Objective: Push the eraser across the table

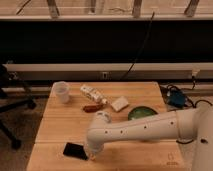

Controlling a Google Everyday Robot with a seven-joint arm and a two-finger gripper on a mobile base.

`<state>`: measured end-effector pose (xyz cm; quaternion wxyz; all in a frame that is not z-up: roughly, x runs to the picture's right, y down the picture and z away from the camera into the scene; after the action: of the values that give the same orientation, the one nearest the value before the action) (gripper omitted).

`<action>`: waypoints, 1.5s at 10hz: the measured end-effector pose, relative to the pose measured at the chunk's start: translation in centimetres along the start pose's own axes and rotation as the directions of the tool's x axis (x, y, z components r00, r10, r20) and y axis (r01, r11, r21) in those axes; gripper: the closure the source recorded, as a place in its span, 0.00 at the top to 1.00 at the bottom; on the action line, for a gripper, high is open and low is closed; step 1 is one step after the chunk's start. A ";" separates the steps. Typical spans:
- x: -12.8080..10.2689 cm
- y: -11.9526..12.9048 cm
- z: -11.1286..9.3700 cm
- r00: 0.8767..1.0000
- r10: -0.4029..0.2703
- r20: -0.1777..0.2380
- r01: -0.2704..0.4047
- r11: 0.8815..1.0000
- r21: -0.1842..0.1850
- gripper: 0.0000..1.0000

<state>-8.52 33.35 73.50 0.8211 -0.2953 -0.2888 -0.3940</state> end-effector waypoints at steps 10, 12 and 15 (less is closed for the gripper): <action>-1.8 -4.9 1.0 0.993 -0.113 0.042 0.112 0.993 0.038 0.00; -2.3 -6.2 1.3 0.990 -0.137 0.045 0.135 0.990 0.049 0.00; -3.3 -7.7 1.1 0.982 -0.180 0.047 0.176 0.981 0.083 0.01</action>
<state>-16.84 31.73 73.93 0.7852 -0.2465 -0.3517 -0.4460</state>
